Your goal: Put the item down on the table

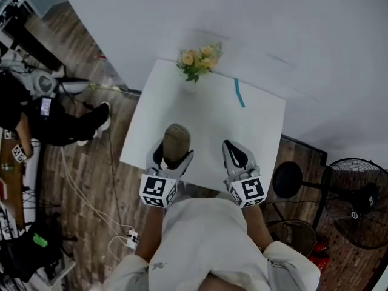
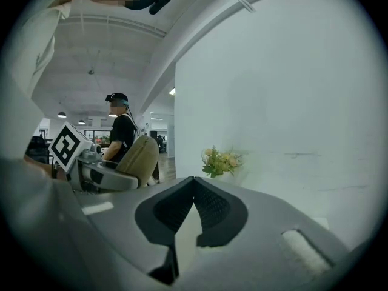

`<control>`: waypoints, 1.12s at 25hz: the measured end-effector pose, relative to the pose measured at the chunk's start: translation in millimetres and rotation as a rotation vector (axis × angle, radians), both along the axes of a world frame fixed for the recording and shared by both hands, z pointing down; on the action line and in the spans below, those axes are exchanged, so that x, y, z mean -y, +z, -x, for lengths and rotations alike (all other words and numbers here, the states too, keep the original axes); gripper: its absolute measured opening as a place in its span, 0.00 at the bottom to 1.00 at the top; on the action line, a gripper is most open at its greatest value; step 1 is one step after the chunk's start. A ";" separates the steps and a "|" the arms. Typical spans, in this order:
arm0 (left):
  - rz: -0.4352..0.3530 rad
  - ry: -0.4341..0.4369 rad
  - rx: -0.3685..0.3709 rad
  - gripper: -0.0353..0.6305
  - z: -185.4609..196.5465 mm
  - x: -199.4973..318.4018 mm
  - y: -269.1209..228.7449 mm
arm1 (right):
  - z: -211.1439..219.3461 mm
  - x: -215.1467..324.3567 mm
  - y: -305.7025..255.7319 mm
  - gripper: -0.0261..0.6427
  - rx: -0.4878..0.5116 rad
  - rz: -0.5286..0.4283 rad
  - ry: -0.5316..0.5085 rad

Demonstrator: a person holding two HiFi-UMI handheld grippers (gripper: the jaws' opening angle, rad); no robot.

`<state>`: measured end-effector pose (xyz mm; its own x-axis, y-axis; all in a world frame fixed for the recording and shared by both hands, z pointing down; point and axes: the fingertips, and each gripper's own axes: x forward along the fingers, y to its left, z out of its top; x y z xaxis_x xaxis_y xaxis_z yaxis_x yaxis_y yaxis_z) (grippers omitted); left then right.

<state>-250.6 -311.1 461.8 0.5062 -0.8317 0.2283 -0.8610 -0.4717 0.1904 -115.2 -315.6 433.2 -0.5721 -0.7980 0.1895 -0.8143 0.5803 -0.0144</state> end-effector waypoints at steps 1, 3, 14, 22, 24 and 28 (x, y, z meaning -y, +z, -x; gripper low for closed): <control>0.008 0.007 0.000 0.66 -1.0 4.7 3.2 | -1.4 3.9 3.0 0.04 0.000 0.006 0.010; 0.024 0.021 0.000 0.66 -3.9 13.2 9.7 | -4.6 10.8 8.6 0.04 -0.001 0.019 0.028; 0.126 0.044 0.047 0.66 -28.9 59.2 57.5 | -22.7 43.2 51.6 0.04 -0.016 0.092 0.052; 0.197 0.031 0.099 0.66 -49.8 91.5 97.4 | -29.6 73.9 88.4 0.04 0.005 0.156 0.030; 0.211 0.030 0.103 0.66 -53.4 95.5 105.2 | -30.2 77.2 96.4 0.04 0.002 0.170 0.024; 0.247 0.045 0.134 0.66 -61.6 106.8 123.7 | -33.9 87.3 110.1 0.05 -0.007 0.192 0.015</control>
<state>-189.0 -417.9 585.5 0.4930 -0.7202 0.4881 -0.8655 -0.4634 0.1903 -81.3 -402.9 543.4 -0.5584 -0.7554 0.3429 -0.8234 0.5551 -0.1180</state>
